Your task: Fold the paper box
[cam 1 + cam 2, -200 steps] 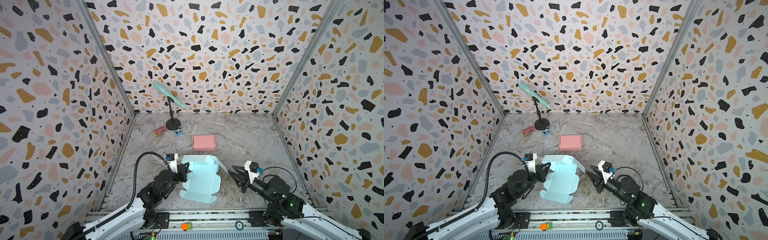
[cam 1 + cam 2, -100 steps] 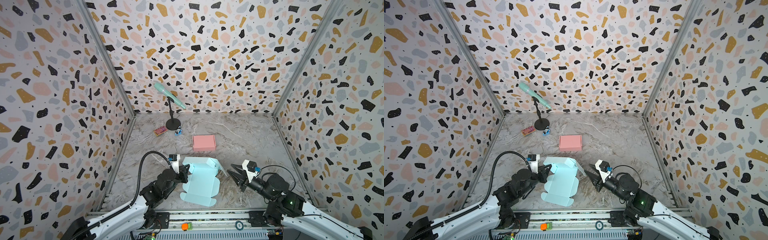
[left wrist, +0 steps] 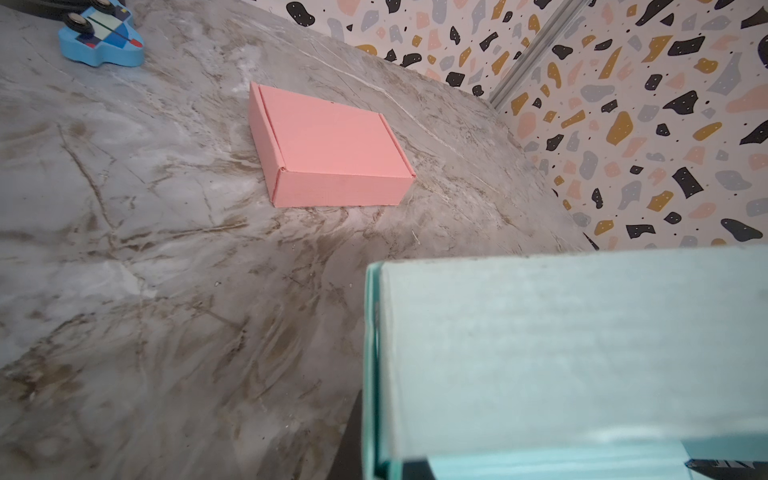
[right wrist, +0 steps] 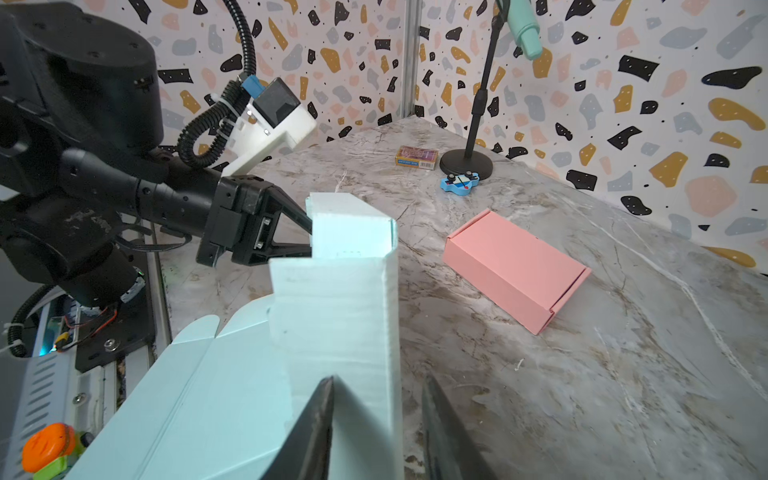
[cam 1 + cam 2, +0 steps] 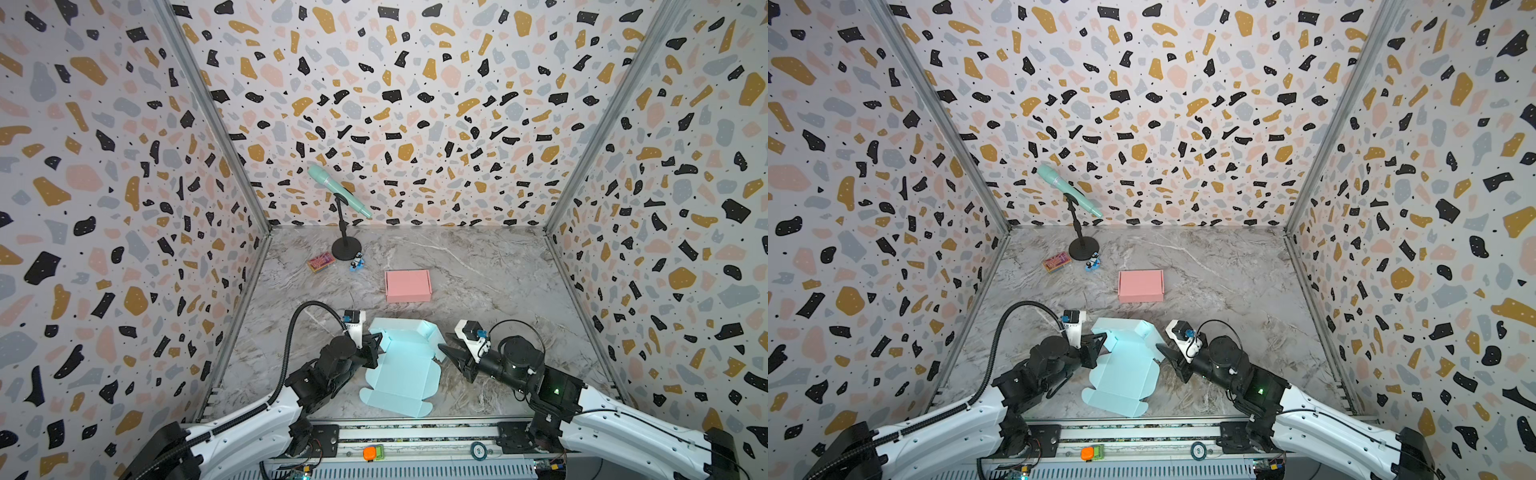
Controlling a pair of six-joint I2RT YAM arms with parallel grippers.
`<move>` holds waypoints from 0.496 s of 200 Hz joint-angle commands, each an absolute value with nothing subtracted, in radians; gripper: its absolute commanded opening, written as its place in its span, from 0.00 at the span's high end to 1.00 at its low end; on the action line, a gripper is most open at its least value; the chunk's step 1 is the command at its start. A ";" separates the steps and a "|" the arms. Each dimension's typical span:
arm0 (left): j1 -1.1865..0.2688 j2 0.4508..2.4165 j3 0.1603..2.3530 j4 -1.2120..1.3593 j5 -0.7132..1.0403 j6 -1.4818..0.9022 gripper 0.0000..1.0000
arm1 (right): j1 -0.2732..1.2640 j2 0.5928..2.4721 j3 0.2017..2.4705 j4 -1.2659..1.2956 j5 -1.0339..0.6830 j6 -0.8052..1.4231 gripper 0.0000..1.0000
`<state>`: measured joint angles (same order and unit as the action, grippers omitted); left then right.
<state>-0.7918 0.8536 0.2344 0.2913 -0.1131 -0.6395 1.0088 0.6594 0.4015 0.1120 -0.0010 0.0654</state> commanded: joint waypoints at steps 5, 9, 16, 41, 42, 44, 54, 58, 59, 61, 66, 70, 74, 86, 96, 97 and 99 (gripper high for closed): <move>-0.787 0.870 0.256 0.369 -0.100 -0.630 0.90 | 1.004 0.702 0.453 0.155 -0.027 0.051 0.68; -0.787 0.873 0.256 0.370 -0.100 -0.630 0.90 | 1.005 0.711 0.455 0.155 -0.029 0.051 0.69; -0.786 0.877 0.256 0.372 -0.099 -0.632 0.90 | 1.004 0.725 0.458 0.159 -0.030 0.052 0.71; -0.786 0.887 0.252 0.377 -0.103 -0.637 0.90 | 1.004 0.767 0.471 0.171 -0.036 0.054 0.75; -0.786 0.887 0.252 0.377 -0.103 -0.637 0.90 | 1.004 0.769 0.471 0.171 -0.037 0.055 0.75; -0.787 0.888 0.250 0.377 -0.105 -0.637 0.90 | 1.004 0.771 0.472 0.173 -0.038 0.056 0.76; -0.786 0.888 0.246 0.379 -0.113 -0.640 0.90 | 1.006 0.784 0.475 0.179 -0.040 0.062 0.78; -0.787 0.887 0.243 0.380 -0.116 -0.642 0.90 | 1.005 0.790 0.478 0.180 -0.041 0.064 0.78; -0.787 0.888 0.243 0.380 -0.117 -0.642 0.90 | 1.005 0.792 0.479 0.181 -0.041 0.063 0.79; -0.787 0.887 0.242 0.381 -0.119 -0.644 0.90 | 1.005 0.795 0.480 0.181 -0.041 0.065 0.79; -0.787 0.888 0.238 0.383 -0.122 -0.647 0.90 | 1.005 0.804 0.483 0.184 -0.043 0.069 0.80; -0.787 0.888 0.235 0.386 -0.125 -0.651 0.90 | 1.004 0.811 0.486 0.185 -0.043 0.073 0.80; -0.787 0.888 0.232 0.389 -0.126 -0.654 0.90 | 1.005 0.820 0.488 0.187 -0.043 0.077 0.80; -0.786 0.887 0.223 0.404 -0.128 -0.666 0.90 | 1.006 0.850 0.500 0.190 -0.034 0.094 0.80; -0.787 0.889 0.215 0.416 -0.130 -0.673 0.90 | 1.007 0.883 0.512 0.187 -0.015 0.114 0.80; -0.787 0.889 0.214 0.417 -0.129 -0.673 0.90 | 1.006 0.886 0.513 0.186 -0.012 0.116 0.80; -0.787 0.888 0.213 0.420 -0.130 -0.674 0.90 | 1.007 0.892 0.515 0.186 -0.009 0.119 0.79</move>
<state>-0.7906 0.8909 0.2306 0.3279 -0.1223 -0.6514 1.0080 0.8413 0.4587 0.1646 -0.0341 0.0742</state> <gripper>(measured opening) 0.099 0.199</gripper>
